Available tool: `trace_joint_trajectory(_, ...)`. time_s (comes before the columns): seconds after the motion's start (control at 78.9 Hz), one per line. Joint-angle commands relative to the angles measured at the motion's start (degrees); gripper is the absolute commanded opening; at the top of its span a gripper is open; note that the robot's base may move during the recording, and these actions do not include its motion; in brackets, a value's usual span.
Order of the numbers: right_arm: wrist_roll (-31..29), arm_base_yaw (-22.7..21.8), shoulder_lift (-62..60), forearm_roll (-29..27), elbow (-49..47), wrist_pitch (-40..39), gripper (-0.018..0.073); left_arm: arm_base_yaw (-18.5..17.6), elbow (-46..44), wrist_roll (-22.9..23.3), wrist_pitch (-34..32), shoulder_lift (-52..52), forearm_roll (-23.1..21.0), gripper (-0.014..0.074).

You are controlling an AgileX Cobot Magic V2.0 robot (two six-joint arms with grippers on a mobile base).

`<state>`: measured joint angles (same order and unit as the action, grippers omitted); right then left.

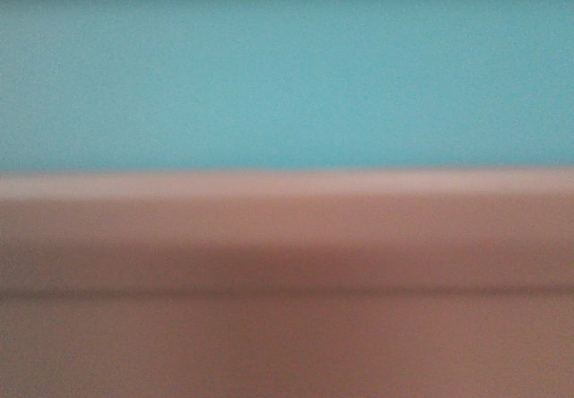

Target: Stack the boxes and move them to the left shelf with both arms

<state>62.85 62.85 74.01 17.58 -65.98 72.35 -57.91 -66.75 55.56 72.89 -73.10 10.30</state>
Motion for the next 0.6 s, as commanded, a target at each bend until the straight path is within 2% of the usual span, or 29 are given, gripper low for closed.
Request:
trace_joint_trajectory(0.0, 0.54, 1.88, -1.78, -5.43, -3.25, 3.67, 0.007, -2.22, -3.04, 0.97, 2.47, 1.76, -10.3, -0.0007)
trace_joint_trajectory(0.418, 0.54, 1.68, -1.78, -4.34, -3.25, 3.61, 0.007, -2.22, -3.04, 0.97, 2.47, 1.98, -9.61, -0.0007)
trace_joint_trajectory(0.583, 4.4, 1.68, -1.78, -3.15, -3.25, 3.61, 0.007, -2.22, -3.04, 0.97, 2.47, 1.98, -9.61, -0.0007)
